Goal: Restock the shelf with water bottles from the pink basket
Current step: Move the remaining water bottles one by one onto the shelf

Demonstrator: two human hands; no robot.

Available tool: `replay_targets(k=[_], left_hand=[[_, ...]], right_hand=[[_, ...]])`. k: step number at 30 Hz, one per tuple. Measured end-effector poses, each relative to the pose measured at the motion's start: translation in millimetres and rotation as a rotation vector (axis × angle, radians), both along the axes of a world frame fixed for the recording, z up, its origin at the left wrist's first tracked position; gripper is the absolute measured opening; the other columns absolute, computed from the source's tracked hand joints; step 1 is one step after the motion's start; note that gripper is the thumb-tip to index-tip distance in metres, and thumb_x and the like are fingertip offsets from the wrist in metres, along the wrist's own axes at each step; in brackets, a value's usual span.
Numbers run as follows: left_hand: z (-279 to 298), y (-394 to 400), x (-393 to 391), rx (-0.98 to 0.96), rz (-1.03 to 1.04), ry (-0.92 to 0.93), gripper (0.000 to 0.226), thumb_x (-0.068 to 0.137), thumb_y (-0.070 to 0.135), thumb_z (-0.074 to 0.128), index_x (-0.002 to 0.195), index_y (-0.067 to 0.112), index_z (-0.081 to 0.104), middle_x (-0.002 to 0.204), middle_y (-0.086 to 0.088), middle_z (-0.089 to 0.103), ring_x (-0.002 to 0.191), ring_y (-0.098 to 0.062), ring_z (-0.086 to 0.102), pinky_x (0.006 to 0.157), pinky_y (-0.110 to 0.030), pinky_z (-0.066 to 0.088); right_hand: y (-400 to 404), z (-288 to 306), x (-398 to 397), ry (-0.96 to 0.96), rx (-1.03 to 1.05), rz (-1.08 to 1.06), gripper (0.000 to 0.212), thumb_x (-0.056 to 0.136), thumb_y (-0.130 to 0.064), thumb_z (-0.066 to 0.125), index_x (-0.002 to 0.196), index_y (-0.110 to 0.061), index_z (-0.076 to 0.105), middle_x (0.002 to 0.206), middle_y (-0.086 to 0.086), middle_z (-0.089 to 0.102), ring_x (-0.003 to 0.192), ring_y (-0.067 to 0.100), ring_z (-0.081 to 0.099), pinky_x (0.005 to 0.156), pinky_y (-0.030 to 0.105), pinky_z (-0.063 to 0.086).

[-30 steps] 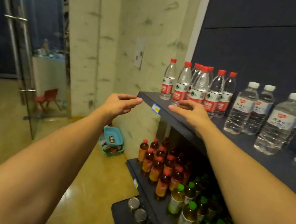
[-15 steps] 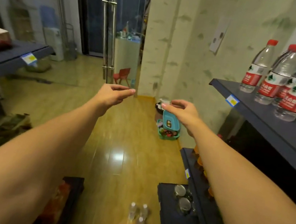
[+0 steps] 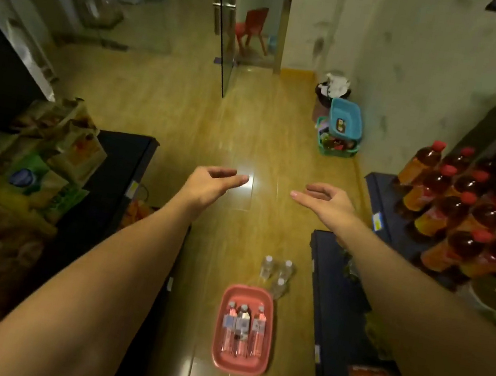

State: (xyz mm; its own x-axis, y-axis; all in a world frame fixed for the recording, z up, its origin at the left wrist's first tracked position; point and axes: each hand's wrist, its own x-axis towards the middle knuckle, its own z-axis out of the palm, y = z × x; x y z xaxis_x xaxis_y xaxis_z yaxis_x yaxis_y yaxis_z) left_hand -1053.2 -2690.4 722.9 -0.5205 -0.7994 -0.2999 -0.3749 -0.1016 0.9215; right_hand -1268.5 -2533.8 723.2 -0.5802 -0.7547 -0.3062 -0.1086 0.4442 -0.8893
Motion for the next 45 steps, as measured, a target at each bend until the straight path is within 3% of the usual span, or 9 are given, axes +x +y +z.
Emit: replay_targets(k=[9, 13, 17, 23, 28, 31, 35, 40, 45], left_hand=[[-231, 50, 13, 0.252, 0.065, -0.123, 0.061, 0.080, 0.036, 0.088, 0.130, 0.008, 0.069, 0.123, -0.006, 0.074, 0.108, -0.013, 0.069, 0.106, -0.032, 0.053], [-347, 79, 26, 0.386, 0.067, -0.189, 0.048, 0.084, 0.029, 0.085, 0.124, 0.009, 0.070, 0.099, 0.010, 0.074, 0.085, 0.004, 0.068, 0.079, -0.015, 0.052], [-463, 107, 39, 0.484, 0.105, -0.242, 0.022, 0.085, 0.016, 0.083, 0.105, 0.010, 0.076, 0.083, 0.010, 0.079, 0.063, 0.008, 0.071, 0.055, -0.007, 0.050], [-625, 140, 41, 0.540, 0.106, -0.300, 0.064, 0.063, 0.048, 0.095, 0.114, 0.014, 0.078, 0.105, 0.002, 0.080, 0.099, -0.017, 0.076, 0.098, -0.037, 0.058], [-711, 155, 14, 0.554, 0.090, -0.285, 0.020, 0.086, 0.018, 0.083, 0.104, 0.014, 0.075, 0.095, 0.009, 0.075, 0.091, -0.007, 0.071, 0.066, -0.012, 0.051], [-754, 164, -8, 0.586, 0.077, -0.304, 0.033, 0.084, 0.022, 0.084, 0.113, 0.010, 0.073, 0.103, 0.005, 0.075, 0.100, -0.015, 0.071, 0.076, -0.025, 0.056], [-793, 171, -39, 0.529, 0.089, -0.350, 0.029, 0.084, 0.027, 0.085, 0.108, 0.015, 0.073, 0.096, 0.009, 0.076, 0.085, -0.003, 0.070, 0.065, -0.016, 0.054], [-815, 172, -58, 0.273, 0.101, -0.552, 0.046, 0.084, 0.037, 0.084, 0.120, 0.010, 0.075, 0.101, 0.003, 0.080, 0.093, -0.014, 0.074, 0.094, -0.035, 0.060], [-820, 186, -80, 0.177, -0.073, -0.691, 0.034, 0.091, 0.036, 0.074, 0.115, 0.013, 0.066, 0.101, -0.004, 0.075, 0.093, -0.025, 0.073, 0.082, -0.035, 0.059]], right_hand=[[39, -220, 19, -0.182, 0.237, 0.033, 0.068, 0.070, -0.039, 0.090, 0.128, -0.015, 0.063, 0.125, 0.001, 0.067, 0.112, 0.017, 0.064, 0.097, 0.032, 0.050], [60, -329, 33, -0.230, 0.310, 0.039, 0.056, 0.068, -0.043, 0.091, 0.116, -0.024, 0.068, 0.112, -0.008, 0.070, 0.104, 0.011, 0.066, 0.099, 0.036, 0.051], [79, -434, 53, -0.357, 0.343, 0.029, 0.027, 0.076, -0.027, 0.087, 0.096, -0.029, 0.068, 0.091, -0.018, 0.070, 0.073, -0.005, 0.069, 0.061, 0.011, 0.050], [117, -588, 84, -0.455, 0.407, -0.028, 0.035, 0.076, -0.027, 0.087, 0.105, -0.028, 0.068, 0.102, -0.012, 0.072, 0.084, 0.000, 0.069, 0.063, 0.014, 0.051], [141, -679, 85, -0.514, 0.411, -0.040, 0.026, 0.083, -0.011, 0.080, 0.098, -0.025, 0.065, 0.095, -0.013, 0.068, 0.070, -0.008, 0.069, 0.055, 0.007, 0.050], [150, -715, 77, -0.502, 0.411, -0.096, 0.032, 0.081, -0.013, 0.082, 0.109, -0.018, 0.067, 0.102, -0.007, 0.070, 0.075, -0.005, 0.070, 0.059, 0.009, 0.052], [160, -748, 65, -0.474, 0.412, -0.115, 0.044, 0.075, -0.022, 0.087, 0.114, -0.013, 0.068, 0.106, -0.002, 0.071, 0.089, 0.004, 0.070, 0.063, 0.011, 0.054], [164, -767, 51, -0.467, 0.384, -0.171, 0.051, 0.066, -0.029, 0.089, 0.110, -0.011, 0.069, 0.106, 0.002, 0.073, 0.098, 0.015, 0.070, 0.073, 0.019, 0.058], [162, -765, 45, -0.490, 0.352, -0.226, 0.050, 0.057, -0.035, 0.088, 0.100, -0.020, 0.069, 0.102, -0.001, 0.073, 0.093, 0.013, 0.070, 0.066, 0.015, 0.055]])
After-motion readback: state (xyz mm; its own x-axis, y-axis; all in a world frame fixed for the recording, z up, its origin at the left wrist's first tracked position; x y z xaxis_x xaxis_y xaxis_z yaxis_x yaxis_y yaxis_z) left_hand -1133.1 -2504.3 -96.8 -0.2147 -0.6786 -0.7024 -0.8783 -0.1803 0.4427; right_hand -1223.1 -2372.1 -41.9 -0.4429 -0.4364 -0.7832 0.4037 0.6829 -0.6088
